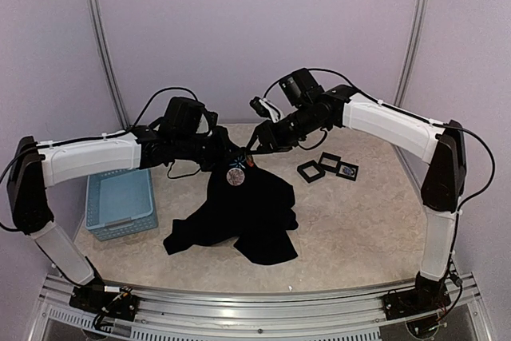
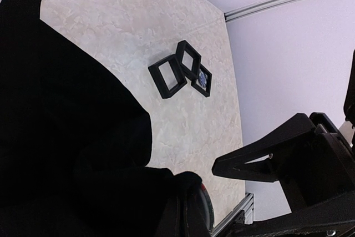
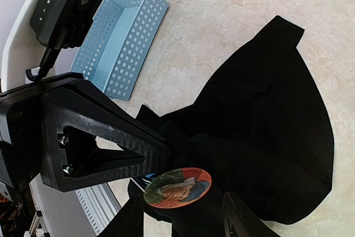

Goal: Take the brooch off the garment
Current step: Pick up the crumpled clothing from the center of the board, then pick up the brooch from the crumpled clothing.

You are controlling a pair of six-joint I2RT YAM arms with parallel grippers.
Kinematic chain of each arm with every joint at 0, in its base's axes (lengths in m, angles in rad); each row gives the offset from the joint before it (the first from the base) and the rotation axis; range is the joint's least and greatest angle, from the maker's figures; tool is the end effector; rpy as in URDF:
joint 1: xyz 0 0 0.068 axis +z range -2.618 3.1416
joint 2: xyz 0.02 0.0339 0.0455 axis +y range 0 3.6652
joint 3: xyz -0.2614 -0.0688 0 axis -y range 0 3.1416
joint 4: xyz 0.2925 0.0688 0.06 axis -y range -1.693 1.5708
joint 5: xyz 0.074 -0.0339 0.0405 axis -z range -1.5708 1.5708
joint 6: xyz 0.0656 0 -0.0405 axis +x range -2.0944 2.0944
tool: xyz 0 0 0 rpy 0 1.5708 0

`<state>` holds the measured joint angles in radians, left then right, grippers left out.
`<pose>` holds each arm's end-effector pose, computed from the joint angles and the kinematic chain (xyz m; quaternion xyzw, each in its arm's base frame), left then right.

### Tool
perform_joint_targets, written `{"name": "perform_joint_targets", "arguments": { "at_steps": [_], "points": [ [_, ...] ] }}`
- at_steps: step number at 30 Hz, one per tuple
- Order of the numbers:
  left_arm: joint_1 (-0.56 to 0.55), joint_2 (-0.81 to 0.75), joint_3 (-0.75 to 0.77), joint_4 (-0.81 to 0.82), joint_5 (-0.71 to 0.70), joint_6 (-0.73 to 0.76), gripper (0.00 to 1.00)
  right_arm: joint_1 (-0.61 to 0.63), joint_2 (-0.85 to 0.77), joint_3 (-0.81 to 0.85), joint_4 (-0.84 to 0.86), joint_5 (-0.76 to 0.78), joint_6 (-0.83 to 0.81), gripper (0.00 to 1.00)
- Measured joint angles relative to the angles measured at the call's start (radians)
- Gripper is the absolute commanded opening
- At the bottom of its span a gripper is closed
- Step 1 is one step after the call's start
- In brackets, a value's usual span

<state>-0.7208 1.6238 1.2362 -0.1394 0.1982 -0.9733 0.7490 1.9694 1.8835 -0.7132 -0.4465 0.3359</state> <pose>0.3272 -0.3046 0.2500 -0.0597 0.8620 -0.4285 0.2642 0.3549 0.3686 0.2936 -0.2668 0.8672 0.3651 0.2084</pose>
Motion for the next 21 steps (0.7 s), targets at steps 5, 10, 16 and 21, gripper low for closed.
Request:
{"name": "perform_joint_targets", "arguments": {
  "at_steps": [5, 10, 16, 21],
  "points": [
    [0.0, 0.011, 0.001, -0.005, 0.0, -0.019, 0.0, 0.005, 0.046, 0.041, 0.0, -0.018, 0.005, 0.49],
    [0.0, 0.012, 0.001, -0.004, -0.002, -0.031, 0.0, 0.009, 0.074, 0.054, -0.001, -0.036, 0.017, 0.46],
    [0.0, 0.016, 0.001, 0.002, -0.004, -0.04, 0.0, 0.011, 0.081, 0.074, -0.029, -0.011, 0.025, 0.51],
    [0.001, 0.019, 0.001, 0.004, -0.005, -0.049, 0.0, 0.032, 0.101, 0.141, -0.075, 0.058, 0.01, 0.51]
  ]
}}
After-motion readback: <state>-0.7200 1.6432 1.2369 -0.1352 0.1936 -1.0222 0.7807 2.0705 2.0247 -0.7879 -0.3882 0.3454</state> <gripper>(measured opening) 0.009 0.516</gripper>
